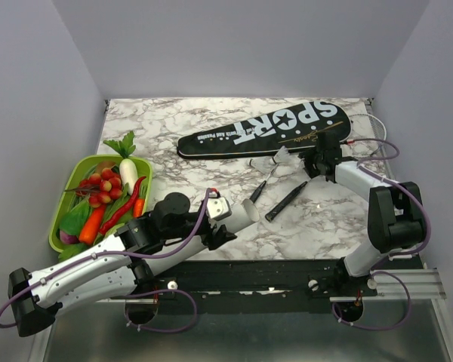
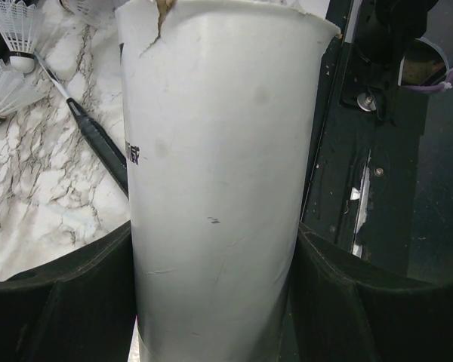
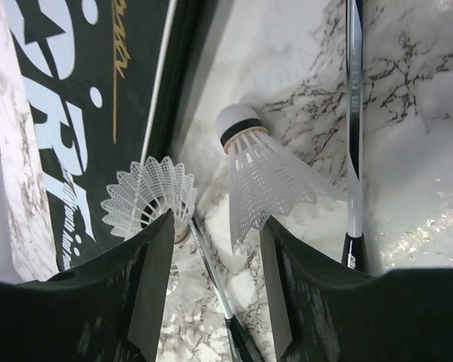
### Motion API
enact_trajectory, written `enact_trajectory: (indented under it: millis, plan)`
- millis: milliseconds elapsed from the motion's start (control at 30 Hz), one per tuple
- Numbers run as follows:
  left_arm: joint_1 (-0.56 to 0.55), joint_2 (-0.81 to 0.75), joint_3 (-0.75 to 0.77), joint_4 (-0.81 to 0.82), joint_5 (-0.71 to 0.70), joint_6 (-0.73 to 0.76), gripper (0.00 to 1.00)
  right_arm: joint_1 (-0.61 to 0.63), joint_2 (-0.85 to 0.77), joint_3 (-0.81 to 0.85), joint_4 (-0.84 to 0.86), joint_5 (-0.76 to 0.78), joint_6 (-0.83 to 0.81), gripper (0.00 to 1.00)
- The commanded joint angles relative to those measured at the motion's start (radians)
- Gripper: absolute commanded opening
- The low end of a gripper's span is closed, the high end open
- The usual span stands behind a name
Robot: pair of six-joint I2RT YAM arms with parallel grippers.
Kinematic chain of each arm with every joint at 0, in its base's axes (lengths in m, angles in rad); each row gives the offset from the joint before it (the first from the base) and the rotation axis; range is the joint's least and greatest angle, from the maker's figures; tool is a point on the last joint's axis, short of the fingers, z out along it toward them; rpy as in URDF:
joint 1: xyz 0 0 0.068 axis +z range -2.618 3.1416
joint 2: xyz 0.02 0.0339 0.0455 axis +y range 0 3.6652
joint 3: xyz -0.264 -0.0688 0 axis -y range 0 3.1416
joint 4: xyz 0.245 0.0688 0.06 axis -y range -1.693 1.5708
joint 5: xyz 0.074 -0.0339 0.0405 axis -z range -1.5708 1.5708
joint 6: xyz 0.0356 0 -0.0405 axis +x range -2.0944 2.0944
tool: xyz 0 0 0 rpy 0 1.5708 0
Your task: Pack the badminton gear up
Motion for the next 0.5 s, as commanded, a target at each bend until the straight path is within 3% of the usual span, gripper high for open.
enact_trajectory:
  millis: [0,467]
  plan:
    - [-0.005,0.006,-0.005,-0.006,0.017,-0.049,0.0,-0.006,0.003,0.049,-0.021,0.108,-0.018,0.56]
    - [-0.005,0.002,-0.006,-0.01,0.013,-0.047,0.0,-0.017,0.069,0.095,-0.05,0.117,-0.056,0.38]
